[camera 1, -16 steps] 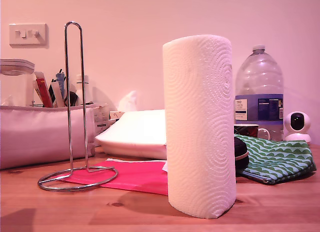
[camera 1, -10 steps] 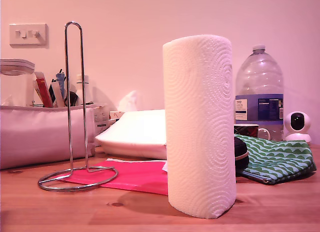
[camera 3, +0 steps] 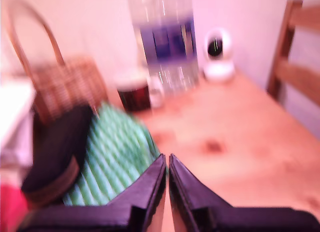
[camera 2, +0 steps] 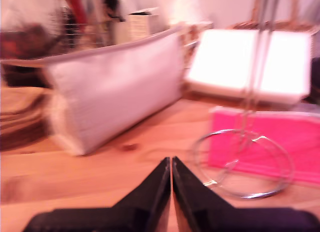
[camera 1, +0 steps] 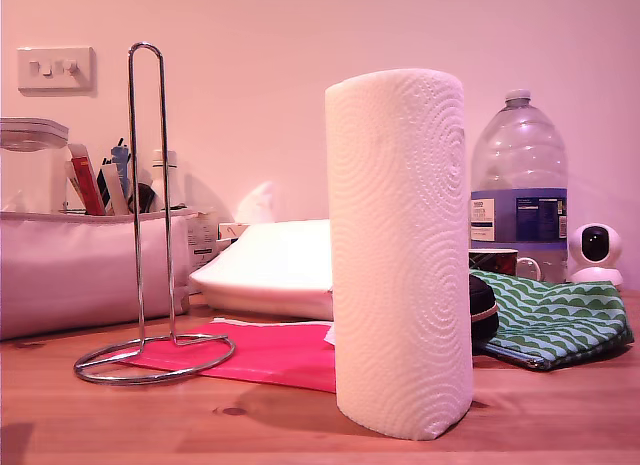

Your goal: Insert the paper towel roll into the metallic stand.

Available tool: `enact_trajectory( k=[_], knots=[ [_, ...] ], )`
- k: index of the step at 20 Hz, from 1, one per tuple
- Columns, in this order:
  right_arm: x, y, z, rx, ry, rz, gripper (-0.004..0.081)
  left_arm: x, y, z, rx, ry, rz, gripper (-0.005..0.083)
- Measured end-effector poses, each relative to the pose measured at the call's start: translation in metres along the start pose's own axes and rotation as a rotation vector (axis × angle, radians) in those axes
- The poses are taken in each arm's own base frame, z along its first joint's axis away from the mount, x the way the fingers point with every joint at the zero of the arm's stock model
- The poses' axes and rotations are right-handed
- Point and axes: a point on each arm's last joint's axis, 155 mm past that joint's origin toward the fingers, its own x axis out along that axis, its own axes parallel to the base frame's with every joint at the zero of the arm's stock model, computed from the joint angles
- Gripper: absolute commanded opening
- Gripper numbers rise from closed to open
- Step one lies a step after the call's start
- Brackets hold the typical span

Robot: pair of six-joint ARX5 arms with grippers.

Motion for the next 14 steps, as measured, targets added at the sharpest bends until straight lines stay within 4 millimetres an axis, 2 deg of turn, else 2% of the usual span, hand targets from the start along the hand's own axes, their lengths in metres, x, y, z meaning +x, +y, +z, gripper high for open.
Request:
enact_trajectory(
  k=[4, 7, 9, 12, 14],
  knots=[
    [-0.002, 0.025, 0.006, 0.089, -0.011, 0.132, -0.0012, -0.002, -0.023, 0.019, -0.087, -0.065, -0.124, -0.0022],
    [-0.009, 0.048, 0.019, 0.109, -0.013, 0.251, -0.0012, -0.004, -0.038, 0.02, -0.092, -0.063, -0.203, -0.0022],
    [-0.017, 0.055, 0.039, 0.115, -0.026, 0.277, -0.0012, -0.009, -0.055, 0.022, -0.096, -0.051, -0.28, -0.0022],
    [-0.037, 0.063, 0.082, 0.11, -0.053, 0.293, -0.0012, -0.016, -0.071, 0.034, -0.086, -0.052, -0.335, -0.0022],
    [-0.047, 0.07, 0.092, 0.077, 0.001, 0.31, -0.0012, -0.021, -0.08, 0.041, -0.077, -0.065, -0.37, -0.0022]
  ],
)
